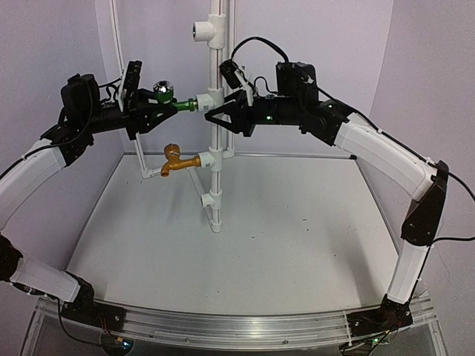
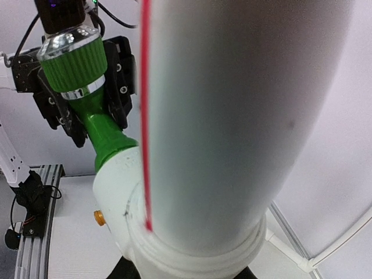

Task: Install the water faucets

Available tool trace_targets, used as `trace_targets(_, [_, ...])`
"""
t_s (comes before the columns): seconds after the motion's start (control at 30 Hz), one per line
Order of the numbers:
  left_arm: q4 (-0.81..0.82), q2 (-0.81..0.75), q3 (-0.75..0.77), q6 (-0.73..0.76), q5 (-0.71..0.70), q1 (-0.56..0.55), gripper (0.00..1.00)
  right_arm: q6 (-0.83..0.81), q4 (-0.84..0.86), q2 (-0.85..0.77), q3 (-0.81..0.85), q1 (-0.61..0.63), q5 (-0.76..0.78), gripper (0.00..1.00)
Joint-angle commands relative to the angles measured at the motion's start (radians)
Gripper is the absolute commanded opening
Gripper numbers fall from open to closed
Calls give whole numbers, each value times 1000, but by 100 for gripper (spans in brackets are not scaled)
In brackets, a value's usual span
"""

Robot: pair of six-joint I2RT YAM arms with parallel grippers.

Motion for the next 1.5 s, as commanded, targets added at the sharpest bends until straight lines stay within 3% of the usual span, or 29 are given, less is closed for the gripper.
trace_targets(0.0, [-206, 51, 51, 363, 9, -34, 0, -54, 42, -45, 0, 21, -41, 0])
trace_targets(0.4, [-279, 18, 23, 1121, -64, -34, 0, -64, 9, -47, 9, 20, -38, 0])
trace_targets(0.87, [-194, 21, -17, 1669, -134, -25, 2, -66, -18, -25, 41, 21, -28, 0])
trace_targets(1.1, [-65, 37, -45, 1811, -208, -8, 9, -59, -27, -24, 48, 13, -20, 0])
trace_targets(1.47, [-111, -4, -26, 1681, -259, 0, 40, -60, -24, -33, 45, -7, -25, 0])
